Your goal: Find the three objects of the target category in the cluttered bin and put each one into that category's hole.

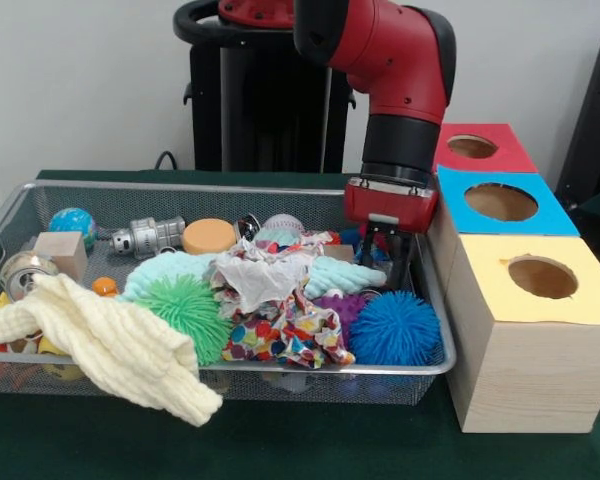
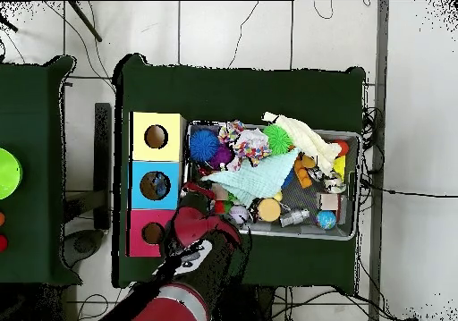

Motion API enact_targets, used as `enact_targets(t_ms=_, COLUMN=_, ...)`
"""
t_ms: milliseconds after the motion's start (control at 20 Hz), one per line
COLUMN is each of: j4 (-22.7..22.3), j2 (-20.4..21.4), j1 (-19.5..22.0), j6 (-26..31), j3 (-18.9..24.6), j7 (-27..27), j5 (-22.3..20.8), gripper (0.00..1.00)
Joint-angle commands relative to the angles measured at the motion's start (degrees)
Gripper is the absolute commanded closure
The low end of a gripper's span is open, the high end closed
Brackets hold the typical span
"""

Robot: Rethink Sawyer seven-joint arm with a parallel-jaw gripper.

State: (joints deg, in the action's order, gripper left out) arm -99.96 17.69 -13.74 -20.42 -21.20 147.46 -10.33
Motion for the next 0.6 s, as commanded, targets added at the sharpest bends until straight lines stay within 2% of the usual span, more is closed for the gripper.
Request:
enact_targets(t_ms=50, j4=2.39, j2=2.25, j1=7.12, j6=11.99, j3=11.24, j7=-2.0, j5=-1.02, gripper=1.0)
enact_targets(t_ms=100, j4=0.8, j2=5.35, j1=12.86, j6=25.36, j3=17.27, j7=-9.61, j5=-5.88, gripper=1.0)
enact_targets(t_ms=150, j4=-0.78, j2=8.45, j1=18.59, j6=38.73, j3=23.3, j7=-17.22, j5=-10.74, gripper=0.0)
enact_targets(t_ms=600, j4=0.65, j2=7.13, j1=17.71, j6=37.7, j3=22.7, j7=-14.52, j5=-11.96, gripper=0.0)
